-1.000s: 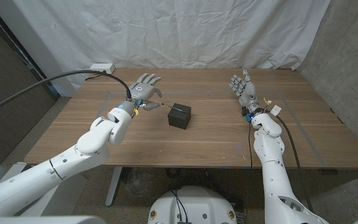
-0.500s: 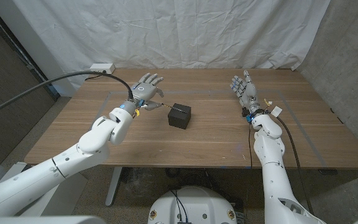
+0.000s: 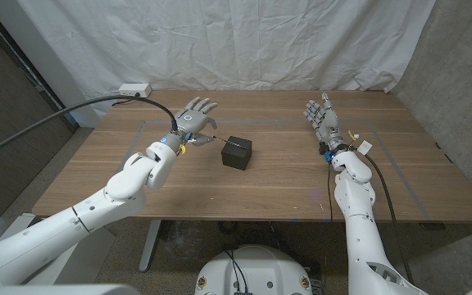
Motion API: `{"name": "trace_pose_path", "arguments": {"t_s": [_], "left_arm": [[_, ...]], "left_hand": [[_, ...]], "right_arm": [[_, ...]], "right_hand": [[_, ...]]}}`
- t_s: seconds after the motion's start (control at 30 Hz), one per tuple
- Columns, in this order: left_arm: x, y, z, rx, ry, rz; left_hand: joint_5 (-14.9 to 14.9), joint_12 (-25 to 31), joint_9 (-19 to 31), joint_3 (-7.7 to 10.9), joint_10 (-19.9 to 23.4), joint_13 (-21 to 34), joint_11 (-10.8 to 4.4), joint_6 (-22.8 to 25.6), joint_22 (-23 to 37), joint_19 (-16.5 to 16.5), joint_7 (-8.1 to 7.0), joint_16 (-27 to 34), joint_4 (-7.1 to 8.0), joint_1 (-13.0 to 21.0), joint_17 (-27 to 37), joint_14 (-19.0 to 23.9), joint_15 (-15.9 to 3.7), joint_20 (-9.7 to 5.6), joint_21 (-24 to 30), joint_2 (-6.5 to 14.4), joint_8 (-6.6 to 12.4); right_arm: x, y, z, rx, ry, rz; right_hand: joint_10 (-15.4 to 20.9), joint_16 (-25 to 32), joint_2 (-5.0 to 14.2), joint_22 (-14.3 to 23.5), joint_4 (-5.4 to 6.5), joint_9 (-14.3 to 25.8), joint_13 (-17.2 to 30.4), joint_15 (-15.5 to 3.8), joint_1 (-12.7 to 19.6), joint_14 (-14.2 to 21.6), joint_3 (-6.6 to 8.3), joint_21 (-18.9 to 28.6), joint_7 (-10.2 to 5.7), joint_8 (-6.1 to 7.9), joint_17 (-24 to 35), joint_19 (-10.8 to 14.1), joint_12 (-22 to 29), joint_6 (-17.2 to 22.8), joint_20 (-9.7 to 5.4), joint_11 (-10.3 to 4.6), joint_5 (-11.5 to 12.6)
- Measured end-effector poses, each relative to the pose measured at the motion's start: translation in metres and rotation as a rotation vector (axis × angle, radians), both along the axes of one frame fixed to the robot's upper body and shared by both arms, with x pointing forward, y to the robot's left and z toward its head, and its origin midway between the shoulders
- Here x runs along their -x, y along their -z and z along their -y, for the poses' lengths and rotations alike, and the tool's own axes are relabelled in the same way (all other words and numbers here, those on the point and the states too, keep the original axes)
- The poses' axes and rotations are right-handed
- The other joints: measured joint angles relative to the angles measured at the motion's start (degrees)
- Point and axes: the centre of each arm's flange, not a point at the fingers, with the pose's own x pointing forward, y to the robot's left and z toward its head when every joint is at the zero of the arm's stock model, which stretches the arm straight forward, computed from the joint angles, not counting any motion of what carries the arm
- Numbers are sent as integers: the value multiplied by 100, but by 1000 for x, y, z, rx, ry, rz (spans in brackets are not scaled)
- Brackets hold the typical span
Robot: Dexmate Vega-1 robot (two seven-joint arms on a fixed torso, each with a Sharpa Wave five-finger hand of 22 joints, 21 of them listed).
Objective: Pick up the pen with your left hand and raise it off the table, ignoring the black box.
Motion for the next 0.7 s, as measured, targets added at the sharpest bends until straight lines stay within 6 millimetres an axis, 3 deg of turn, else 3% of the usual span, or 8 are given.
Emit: {"name": "trace_pose_path", "arguments": {"t_s": [0.3,0.7], "left_arm": [[-8,2,-2,-11,3,0],[-18,3,-4,-23,19,-4]], "left_hand": [[0,0,0,-25,0,0,1,39,0,-20,-39,0,-25,55,0,0,0,-82,0,9,0],[0,0,-1,-72,0,0,1,40,0,-21,-39,0,-24,78,1,0,0,-83,0,-14,-19]], "right_arm": [[-2,-1,-2,-1,-3,-2],[-5,-3,-6,-3,-5,-3]], "right_hand": [[0,0,0,0,-7,0,0,0,0,0,-7,0,0,0,0,0,0,0,0,0,0],[0,0,0,0,-7,0,0,0,0,0,-6,0,0,0,0,0,0,0,0,0,0]]}}
